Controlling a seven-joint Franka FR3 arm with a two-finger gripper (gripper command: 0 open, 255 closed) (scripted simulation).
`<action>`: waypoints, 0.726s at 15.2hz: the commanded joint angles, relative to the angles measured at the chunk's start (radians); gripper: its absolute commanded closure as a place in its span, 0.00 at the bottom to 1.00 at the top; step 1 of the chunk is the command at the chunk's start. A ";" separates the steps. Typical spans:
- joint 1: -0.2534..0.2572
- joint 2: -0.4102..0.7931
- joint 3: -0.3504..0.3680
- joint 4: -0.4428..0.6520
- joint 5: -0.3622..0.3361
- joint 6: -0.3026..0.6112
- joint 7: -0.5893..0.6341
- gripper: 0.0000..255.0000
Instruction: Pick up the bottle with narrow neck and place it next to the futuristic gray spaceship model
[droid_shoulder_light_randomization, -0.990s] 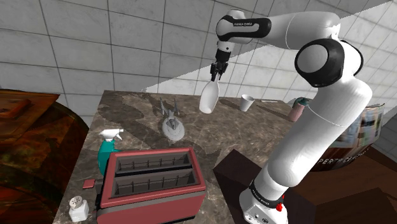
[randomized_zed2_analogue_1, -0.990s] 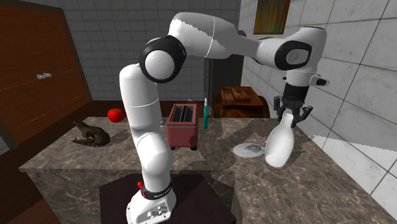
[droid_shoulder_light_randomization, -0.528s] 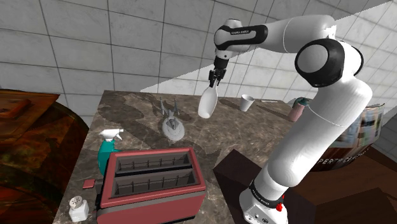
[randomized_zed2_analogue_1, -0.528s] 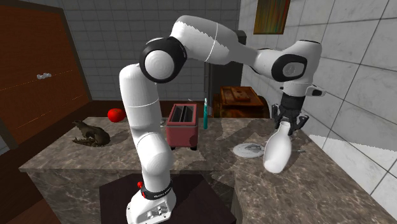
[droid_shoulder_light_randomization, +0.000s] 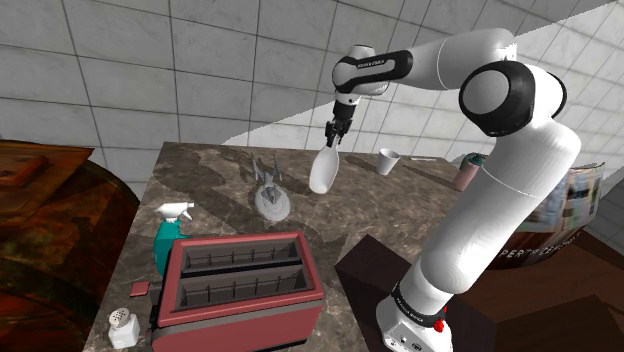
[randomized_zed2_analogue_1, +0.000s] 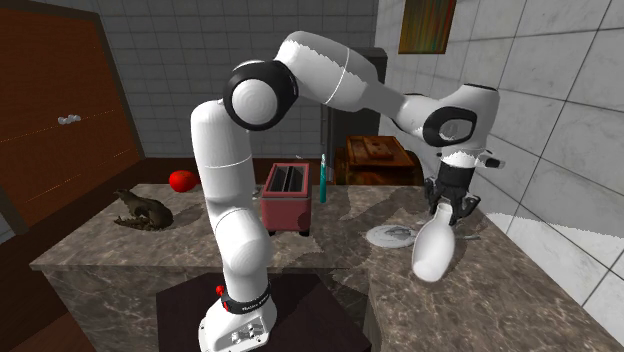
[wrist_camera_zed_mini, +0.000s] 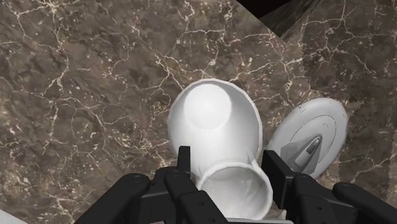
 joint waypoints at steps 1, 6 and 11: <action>0.000 0.007 0.000 -0.020 0.003 0.028 -0.002 1.00; -0.001 0.021 -0.001 -0.053 0.009 0.074 -0.006 1.00; -0.001 0.021 -0.001 -0.053 0.009 0.074 -0.006 1.00</action>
